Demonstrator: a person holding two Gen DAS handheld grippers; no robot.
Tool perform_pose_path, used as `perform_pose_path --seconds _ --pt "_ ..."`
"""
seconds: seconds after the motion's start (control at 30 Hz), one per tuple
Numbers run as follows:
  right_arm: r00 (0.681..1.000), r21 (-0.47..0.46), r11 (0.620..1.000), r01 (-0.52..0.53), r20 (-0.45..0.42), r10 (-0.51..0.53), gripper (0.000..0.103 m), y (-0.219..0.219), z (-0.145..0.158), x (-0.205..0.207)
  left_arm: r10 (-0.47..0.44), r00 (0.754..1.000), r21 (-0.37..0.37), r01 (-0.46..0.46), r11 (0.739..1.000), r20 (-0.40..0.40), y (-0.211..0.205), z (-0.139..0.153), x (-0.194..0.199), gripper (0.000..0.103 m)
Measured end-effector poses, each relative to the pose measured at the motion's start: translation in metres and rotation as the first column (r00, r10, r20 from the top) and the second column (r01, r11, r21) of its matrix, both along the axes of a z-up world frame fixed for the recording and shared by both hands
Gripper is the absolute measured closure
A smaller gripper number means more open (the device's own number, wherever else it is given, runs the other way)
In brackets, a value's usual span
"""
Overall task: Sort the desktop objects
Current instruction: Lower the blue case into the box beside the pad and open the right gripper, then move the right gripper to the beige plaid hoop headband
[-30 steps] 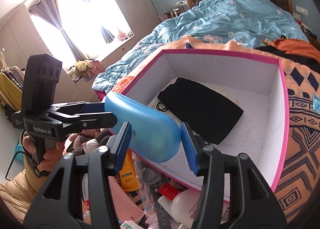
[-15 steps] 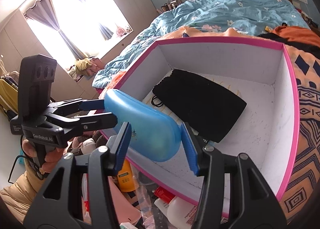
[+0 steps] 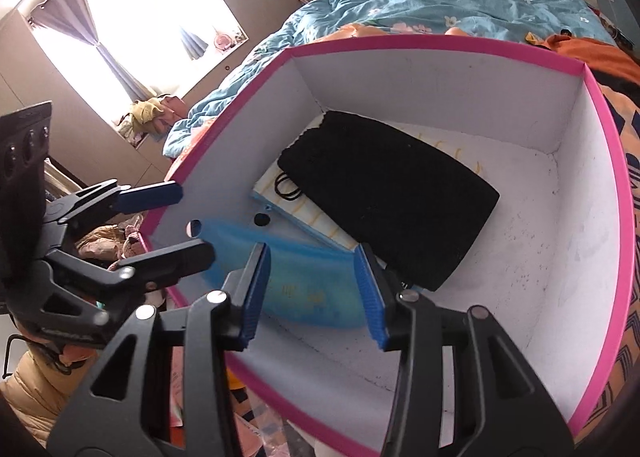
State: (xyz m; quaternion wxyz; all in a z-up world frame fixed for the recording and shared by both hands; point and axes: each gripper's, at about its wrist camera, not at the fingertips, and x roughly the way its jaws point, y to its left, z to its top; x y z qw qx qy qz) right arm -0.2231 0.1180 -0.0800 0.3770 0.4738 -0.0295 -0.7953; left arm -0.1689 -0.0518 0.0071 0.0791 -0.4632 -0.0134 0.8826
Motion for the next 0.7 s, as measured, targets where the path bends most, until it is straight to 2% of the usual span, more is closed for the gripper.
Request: perform_pose_path --seconds 0.1,0.37,0.7 --pt "1.0 0.015 1.0 0.016 -0.002 -0.016 0.056 0.005 -0.003 -0.002 -0.009 1.0 0.038 0.009 0.999 -0.01 -0.004 0.002 0.001 0.023" --pt "0.999 0.023 0.999 0.035 0.008 -0.035 0.056 0.015 -0.008 -0.004 -0.034 0.998 0.063 0.037 0.997 -0.045 -0.001 0.002 0.009 0.023" --pt "0.998 0.004 0.998 0.067 -0.006 -0.067 0.056 0.032 -0.006 0.0 -0.072 0.994 0.206 0.088 0.975 -0.083 -0.011 0.005 0.024 0.023"
